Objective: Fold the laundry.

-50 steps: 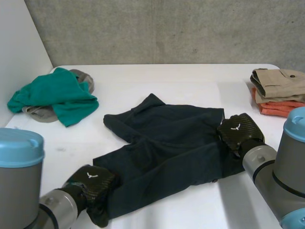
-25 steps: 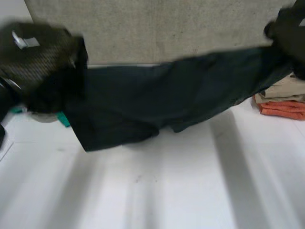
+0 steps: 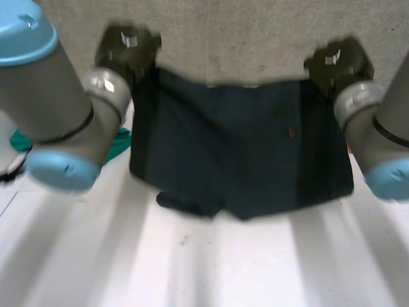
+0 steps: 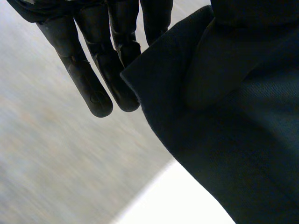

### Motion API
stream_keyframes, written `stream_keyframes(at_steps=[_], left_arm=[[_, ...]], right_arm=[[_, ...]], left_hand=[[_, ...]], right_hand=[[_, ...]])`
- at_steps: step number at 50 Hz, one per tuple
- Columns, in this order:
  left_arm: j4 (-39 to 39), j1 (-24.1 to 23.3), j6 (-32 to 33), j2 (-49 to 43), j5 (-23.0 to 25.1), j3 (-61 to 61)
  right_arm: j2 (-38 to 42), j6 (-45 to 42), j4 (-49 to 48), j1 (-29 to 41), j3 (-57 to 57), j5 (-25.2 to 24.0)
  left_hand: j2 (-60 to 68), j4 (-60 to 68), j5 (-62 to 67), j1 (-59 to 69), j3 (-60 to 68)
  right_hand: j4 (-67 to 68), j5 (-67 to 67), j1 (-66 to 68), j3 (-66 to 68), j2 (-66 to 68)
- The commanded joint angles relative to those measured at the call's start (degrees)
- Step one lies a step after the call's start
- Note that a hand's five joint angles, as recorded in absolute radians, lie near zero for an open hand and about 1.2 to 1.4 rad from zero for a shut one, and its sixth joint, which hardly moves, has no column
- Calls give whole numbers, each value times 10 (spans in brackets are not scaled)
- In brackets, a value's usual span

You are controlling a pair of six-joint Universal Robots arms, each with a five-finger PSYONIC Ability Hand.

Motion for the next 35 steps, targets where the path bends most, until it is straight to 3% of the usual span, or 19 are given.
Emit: stream_keyframes(at_steps=[1,4,7,11,20,28,35], left_arm=[[210,20,75,-52,32,197],[260,22,75,-50,35,228],[262,21,76,-49,35,227],[236,20,75,-33,32,175],[224,15,71,63,28,-100],[219,-13,69,60,-38,-294],[204,-38,69,63,-58,-412]], right_arm=[[61,-2,-281,4,-148,26],[58,0,-378,6,-166,21],[60,0,-405,10,-175,9],[64,5,-397,21,-175,-12],[85,52,-326,19,-60,-45],[135,44,-307,17,79,-66],[130,16,-241,17,187,-68]], left_hand=[[114,112,149,136,117],[114,112,149,136,117],[114,112,149,136,117],[114,112,149,136,117],[114,112,149,136,117],[114,112,149,136,117],[114,112,149,136,117]], right_hand=[[115,122,164,117,131],[115,122,164,117,131],[115,122,164,117,131],[115,122,164,117,131],[115,122,164,117,131],[115,122,164,117,131],[115,122,164,117,131]])
